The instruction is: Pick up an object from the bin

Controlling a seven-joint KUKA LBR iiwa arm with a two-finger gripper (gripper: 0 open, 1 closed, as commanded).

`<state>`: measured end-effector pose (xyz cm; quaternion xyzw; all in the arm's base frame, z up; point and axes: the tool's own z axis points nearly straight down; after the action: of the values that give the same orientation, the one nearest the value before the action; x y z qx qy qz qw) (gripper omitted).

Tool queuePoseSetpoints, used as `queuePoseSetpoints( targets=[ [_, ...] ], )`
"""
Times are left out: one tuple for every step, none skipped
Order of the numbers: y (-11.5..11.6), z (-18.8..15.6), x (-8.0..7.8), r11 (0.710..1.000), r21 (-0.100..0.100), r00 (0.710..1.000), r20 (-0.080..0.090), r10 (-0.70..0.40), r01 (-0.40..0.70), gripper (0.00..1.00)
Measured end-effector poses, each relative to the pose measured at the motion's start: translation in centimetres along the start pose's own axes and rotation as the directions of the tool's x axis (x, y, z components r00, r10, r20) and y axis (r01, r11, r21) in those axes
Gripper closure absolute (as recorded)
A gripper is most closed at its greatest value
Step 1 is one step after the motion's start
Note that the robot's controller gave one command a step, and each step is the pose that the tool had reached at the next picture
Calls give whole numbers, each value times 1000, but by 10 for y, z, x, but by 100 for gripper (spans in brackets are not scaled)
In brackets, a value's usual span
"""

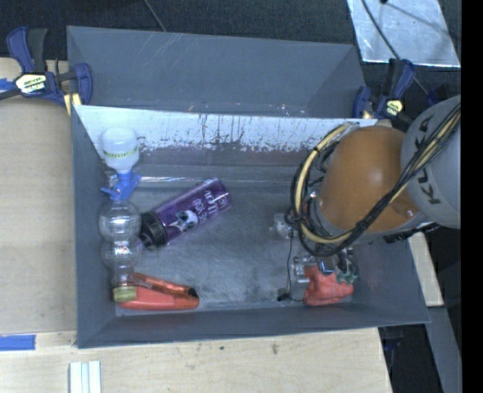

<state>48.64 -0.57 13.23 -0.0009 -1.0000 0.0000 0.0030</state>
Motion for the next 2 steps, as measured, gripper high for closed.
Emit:
queuePoseSetpoints(
  targets=[
    [0,-4,-2,1000,0,1000,8,0,0,0],
    [-43,-38,-2,998,-1,998,5,-65,65,0]
  ],
)
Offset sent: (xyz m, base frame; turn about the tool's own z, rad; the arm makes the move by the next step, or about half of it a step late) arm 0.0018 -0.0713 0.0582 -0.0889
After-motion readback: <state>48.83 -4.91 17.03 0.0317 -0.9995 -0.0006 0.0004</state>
